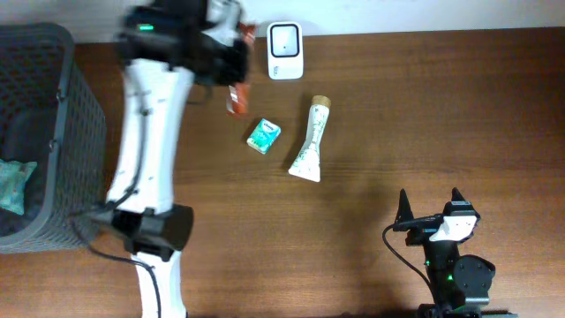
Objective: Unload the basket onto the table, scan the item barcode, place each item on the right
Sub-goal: 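Carry the red packet next to the shampoo tube and release it, then move the left gripper into the basket and grasp the light-green wipes pack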
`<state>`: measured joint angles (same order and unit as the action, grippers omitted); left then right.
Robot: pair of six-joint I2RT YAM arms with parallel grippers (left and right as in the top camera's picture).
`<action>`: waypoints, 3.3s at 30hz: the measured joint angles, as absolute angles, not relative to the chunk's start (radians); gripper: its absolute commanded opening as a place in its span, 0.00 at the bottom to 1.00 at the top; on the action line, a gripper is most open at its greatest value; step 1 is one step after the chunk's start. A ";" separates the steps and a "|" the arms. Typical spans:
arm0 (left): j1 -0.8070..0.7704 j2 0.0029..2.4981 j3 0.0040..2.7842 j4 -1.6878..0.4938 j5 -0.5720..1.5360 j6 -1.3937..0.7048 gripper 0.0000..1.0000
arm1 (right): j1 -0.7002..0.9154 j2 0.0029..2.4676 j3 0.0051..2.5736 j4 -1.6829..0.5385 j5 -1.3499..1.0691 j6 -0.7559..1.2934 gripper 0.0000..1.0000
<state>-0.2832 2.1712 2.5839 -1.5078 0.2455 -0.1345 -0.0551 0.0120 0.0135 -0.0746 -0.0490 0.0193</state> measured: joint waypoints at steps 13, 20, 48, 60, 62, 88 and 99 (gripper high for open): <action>-0.487 2.203 1.984 -0.967 0.184 -0.216 0.06 | -0.055 0.012 0.014 -0.075 -0.049 0.020 0.99; -0.488 2.203 1.915 -0.896 0.114 -0.316 0.22 | -0.055 0.012 0.014 -0.075 -0.049 0.020 0.99; -0.114 1.767 2.283 -0.978 -0.288 -0.166 0.99 | -0.055 0.012 0.014 -0.075 -0.049 0.020 0.99; 0.369 1.861 2.242 -1.089 -0.511 0.035 0.99 | -0.055 0.012 0.014 -0.075 -0.049 0.020 0.99; 0.436 1.868 2.212 -1.093 -0.487 0.039 0.95 | -0.055 0.012 0.014 -0.075 -0.049 0.020 0.99; 0.813 1.900 1.595 -0.713 -0.075 0.463 0.74 | -0.055 0.012 0.014 -0.075 -0.049 0.019 0.99; 0.813 2.034 1.565 -0.580 -0.074 0.574 0.72 | -0.055 0.012 0.014 -0.075 -0.049 0.020 0.99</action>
